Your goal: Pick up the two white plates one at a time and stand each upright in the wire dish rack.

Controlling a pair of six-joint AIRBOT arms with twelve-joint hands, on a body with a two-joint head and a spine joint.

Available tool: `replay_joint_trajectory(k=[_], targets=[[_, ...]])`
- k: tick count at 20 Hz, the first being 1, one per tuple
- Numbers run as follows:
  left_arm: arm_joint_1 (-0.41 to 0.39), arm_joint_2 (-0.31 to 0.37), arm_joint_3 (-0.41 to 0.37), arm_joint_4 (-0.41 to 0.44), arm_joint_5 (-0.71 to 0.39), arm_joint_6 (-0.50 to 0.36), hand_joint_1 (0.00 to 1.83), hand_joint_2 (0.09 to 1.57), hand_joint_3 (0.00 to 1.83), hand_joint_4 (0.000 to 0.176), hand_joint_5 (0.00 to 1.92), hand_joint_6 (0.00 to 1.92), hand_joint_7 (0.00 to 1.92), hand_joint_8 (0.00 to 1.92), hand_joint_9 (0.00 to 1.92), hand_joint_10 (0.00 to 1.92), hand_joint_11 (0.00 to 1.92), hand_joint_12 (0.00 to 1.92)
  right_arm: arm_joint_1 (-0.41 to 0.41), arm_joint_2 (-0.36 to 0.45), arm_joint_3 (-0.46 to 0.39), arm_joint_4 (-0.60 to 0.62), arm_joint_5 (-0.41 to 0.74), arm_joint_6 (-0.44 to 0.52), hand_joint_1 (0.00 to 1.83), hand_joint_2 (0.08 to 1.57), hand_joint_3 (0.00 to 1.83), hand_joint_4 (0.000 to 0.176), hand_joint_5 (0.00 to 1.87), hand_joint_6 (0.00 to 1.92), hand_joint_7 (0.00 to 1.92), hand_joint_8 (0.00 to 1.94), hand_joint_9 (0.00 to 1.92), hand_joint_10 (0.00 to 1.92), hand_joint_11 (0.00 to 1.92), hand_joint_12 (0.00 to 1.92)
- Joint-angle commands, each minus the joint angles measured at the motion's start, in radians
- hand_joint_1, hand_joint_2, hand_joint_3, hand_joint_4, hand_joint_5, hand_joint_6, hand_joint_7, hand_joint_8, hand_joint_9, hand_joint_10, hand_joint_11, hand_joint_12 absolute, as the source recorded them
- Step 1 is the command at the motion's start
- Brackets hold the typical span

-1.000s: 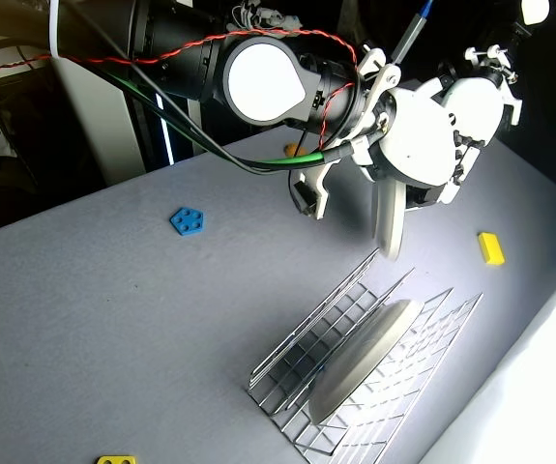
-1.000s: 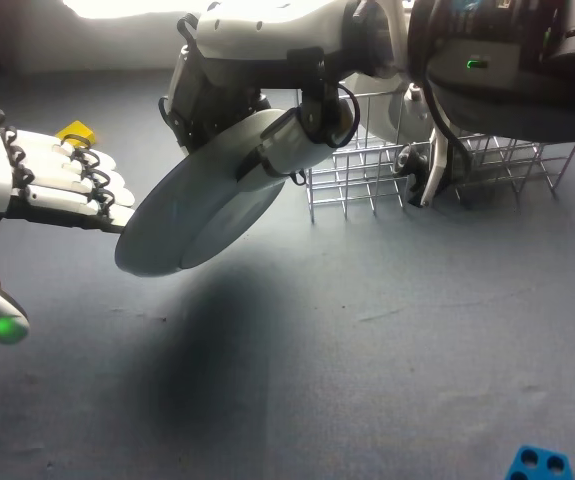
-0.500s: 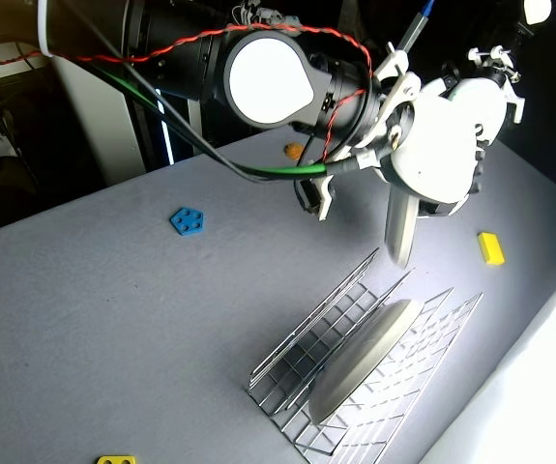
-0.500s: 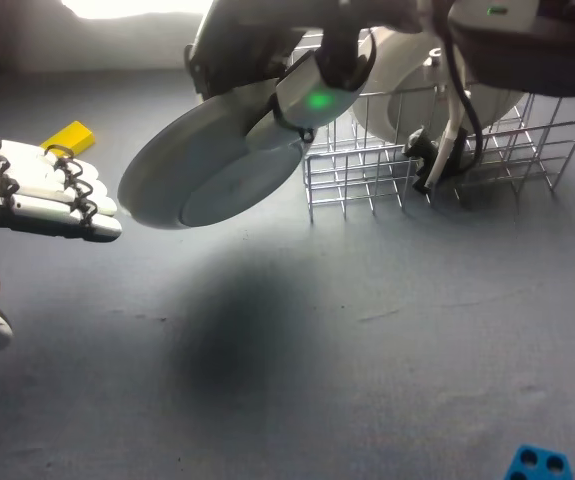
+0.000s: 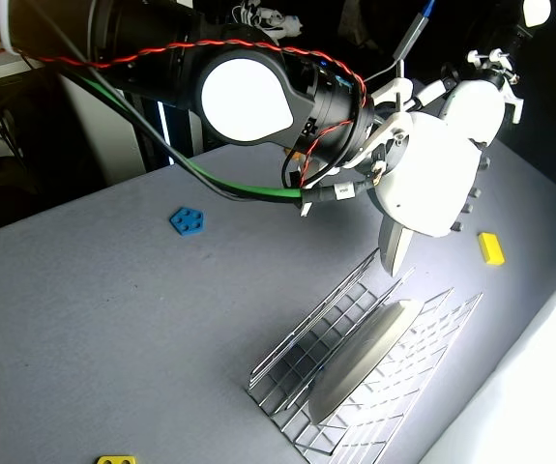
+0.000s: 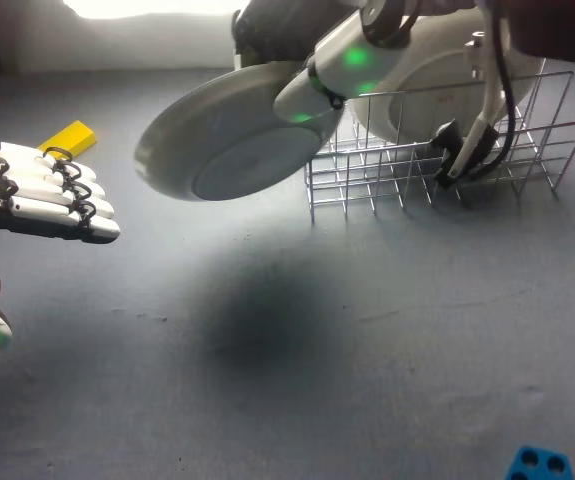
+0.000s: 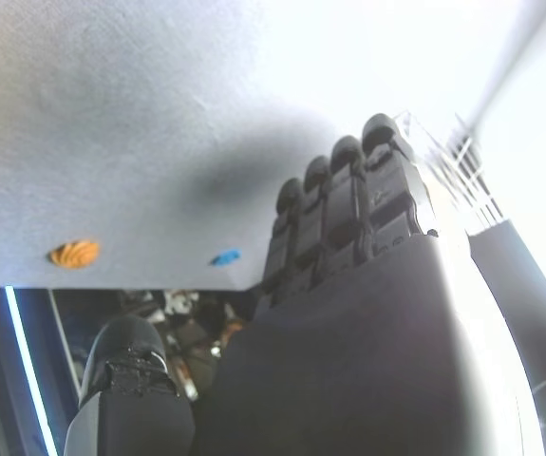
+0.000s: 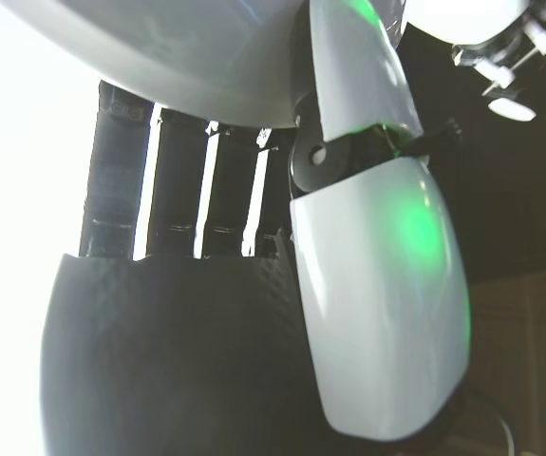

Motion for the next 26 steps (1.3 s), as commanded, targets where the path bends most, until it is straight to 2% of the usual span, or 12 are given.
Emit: replay_joint_trajectory(k=[1, 3, 6, 8, 9, 12, 15, 18, 20, 26], targets=[[-0.005, 0.005, 0.006, -0.064, -0.031, -0.002, 0.0, 1.04, 0.0, 0.0, 0.07, 0.0, 0.05, 0.0, 0.03, 0.0, 0.01, 0.05, 0.012, 0.011, 0.005, 0.026, 0.121, 0.019, 1.38, 1.11, 0.0, 0.0, 0.91, 1.05, 0.96, 0.98, 1.0, 1.07, 0.83, 1.16], [-0.005, 0.005, 0.005, -0.063, -0.031, -0.002, 0.0, 1.05, 0.0, 0.0, 0.07, 0.0, 0.06, 0.0, 0.04, 0.0, 0.01, 0.05, 0.001, 0.016, 0.02, 0.054, 0.131, 0.019, 1.38, 1.11, 0.0, 0.0, 0.89, 1.08, 0.94, 1.02, 0.98, 1.1, 0.81, 1.16], [-0.005, 0.005, 0.005, -0.063, -0.031, -0.002, 0.0, 1.04, 0.0, 0.0, 0.07, 0.0, 0.06, 0.0, 0.03, 0.0, 0.0, 0.06, -0.012, 0.027, 0.029, 0.072, 0.145, 0.019, 1.38, 1.1, 0.0, 0.0, 0.92, 1.03, 0.97, 0.96, 0.99, 1.08, 0.81, 1.17], [-0.005, 0.004, 0.005, -0.063, -0.031, -0.002, 0.0, 1.05, 0.0, 0.0, 0.09, 0.0, 0.07, 0.0, 0.05, 0.0, 0.0, 0.14, -0.014, 0.038, 0.03, 0.112, 0.15, 0.019, 1.38, 1.1, 0.0, 0.0, 0.95, 1.0, 0.98, 0.94, 0.99, 1.07, 0.82, 1.17], [-0.005, 0.004, 0.004, -0.063, -0.031, -0.002, 0.0, 1.04, 0.0, 0.0, 0.08, 0.0, 0.07, 0.0, 0.04, 0.0, 0.0, 0.13, -0.014, 0.042, 0.03, 0.129, 0.15, 0.019, 1.38, 1.11, 0.0, 0.0, 0.91, 1.06, 0.95, 0.99, 0.98, 1.09, 0.81, 1.16], [-0.005, 0.004, 0.003, -0.063, -0.031, -0.002, 0.0, 1.04, 0.0, 0.0, 0.07, 0.0, 0.06, 0.0, 0.04, 0.0, 0.0, 0.1, -0.013, 0.06, 0.03, 0.183, 0.153, 0.019, 1.38, 1.11, 0.0, 0.0, 0.9, 1.06, 0.94, 1.01, 0.99, 1.09, 0.81, 1.18], [-0.005, 0.004, 0.003, -0.063, -0.031, -0.002, 0.0, 1.04, 0.0, 0.0, 0.08, 0.0, 0.07, 0.0, 0.05, 0.0, 0.0, 0.13, -0.011, 0.073, 0.03, 0.203, 0.153, 0.019, 1.38, 1.1, 0.0, 0.0, 0.91, 1.05, 0.97, 0.96, 0.99, 1.08, 0.81, 1.17], [-0.005, 0.004, 0.003, -0.063, -0.031, -0.002, 0.0, 1.04, 0.0, 0.0, 0.08, 0.0, 0.07, 0.0, 0.05, 0.0, 0.0, 0.11, -0.011, 0.091, 0.031, 0.222, 0.152, 0.019, 1.38, 1.11, 0.0, 0.0, 0.9, 1.07, 0.96, 0.98, 0.99, 1.08, 0.83, 1.15], [-0.005, 0.004, 0.003, -0.063, -0.03, -0.002, 0.0, 1.04, 0.0, 0.0, 0.06, 0.0, 0.04, 0.0, 0.02, 0.0, 0.0, 0.02, -0.017, 0.105, 0.031, 0.228, 0.152, 0.02, 1.38, 1.11, 0.0, 0.0, 0.9, 1.07, 0.96, 0.98, 0.98, 1.09, 0.82, 1.15], [-0.005, 0.005, 0.001, -0.063, -0.03, -0.002, 0.0, 1.04, 0.0, 0.0, 0.06, 0.01, 0.06, 0.01, 0.03, 0.01, 0.02, 0.04, -0.037, 0.14, 0.031, 0.229, 0.151, 0.02, 1.38, 1.12, 0.0, 0.0, 0.87, 1.11, 0.96, 1.0, 0.96, 1.11, 0.81, 1.17]])
